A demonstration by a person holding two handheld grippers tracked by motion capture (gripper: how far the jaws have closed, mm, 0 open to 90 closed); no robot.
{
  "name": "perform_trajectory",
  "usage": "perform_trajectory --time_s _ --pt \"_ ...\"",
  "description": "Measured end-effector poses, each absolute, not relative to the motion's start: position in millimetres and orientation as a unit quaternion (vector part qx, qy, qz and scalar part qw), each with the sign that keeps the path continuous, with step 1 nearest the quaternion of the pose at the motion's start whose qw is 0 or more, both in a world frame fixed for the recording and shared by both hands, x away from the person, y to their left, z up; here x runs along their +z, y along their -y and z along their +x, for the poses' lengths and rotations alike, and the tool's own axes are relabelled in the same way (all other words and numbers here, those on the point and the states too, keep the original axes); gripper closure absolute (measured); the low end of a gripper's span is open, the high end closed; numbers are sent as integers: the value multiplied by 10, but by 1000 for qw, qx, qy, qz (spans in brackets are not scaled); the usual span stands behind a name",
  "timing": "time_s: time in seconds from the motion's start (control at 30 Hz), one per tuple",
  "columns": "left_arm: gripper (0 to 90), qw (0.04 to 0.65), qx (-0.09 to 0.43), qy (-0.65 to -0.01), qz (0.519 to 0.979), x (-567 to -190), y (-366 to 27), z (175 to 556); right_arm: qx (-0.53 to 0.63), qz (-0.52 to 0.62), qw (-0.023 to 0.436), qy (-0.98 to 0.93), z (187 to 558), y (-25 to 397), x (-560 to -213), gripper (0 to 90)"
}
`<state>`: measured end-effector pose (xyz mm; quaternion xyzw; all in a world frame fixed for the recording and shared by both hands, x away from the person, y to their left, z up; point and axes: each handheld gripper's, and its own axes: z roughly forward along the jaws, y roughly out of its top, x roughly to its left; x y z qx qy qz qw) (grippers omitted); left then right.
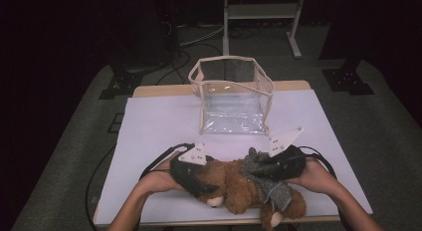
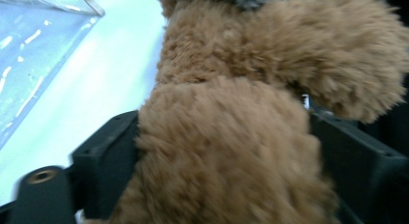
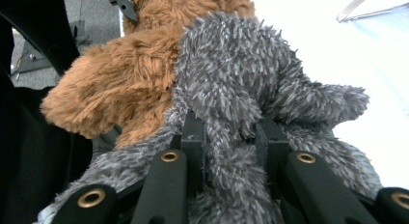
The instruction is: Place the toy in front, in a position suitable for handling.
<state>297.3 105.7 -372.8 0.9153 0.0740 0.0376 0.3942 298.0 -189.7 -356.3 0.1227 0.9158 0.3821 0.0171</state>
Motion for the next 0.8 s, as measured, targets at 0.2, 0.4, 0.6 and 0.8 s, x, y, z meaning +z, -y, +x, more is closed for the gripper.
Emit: perform_trajectory --time_s 0.2,0.4,0.6,0.8 --pt "36 380 32 -82 921 -3856 -950 2998 391 126 10 -911 2952 1924 -3605 702" --pt "19 338 29 -72 938 -3921 -769 3065 392 132 5 -910 2982 1925 -3619 702" --pt "335 334 57 -63 939 -3840 -724 3089 403 142 9 -904 3033 1984 -3635 701" --pt "437 374 113 -54 919 -3668 -698 3187 416 160 3 -895 3202 2104 -3516 701"
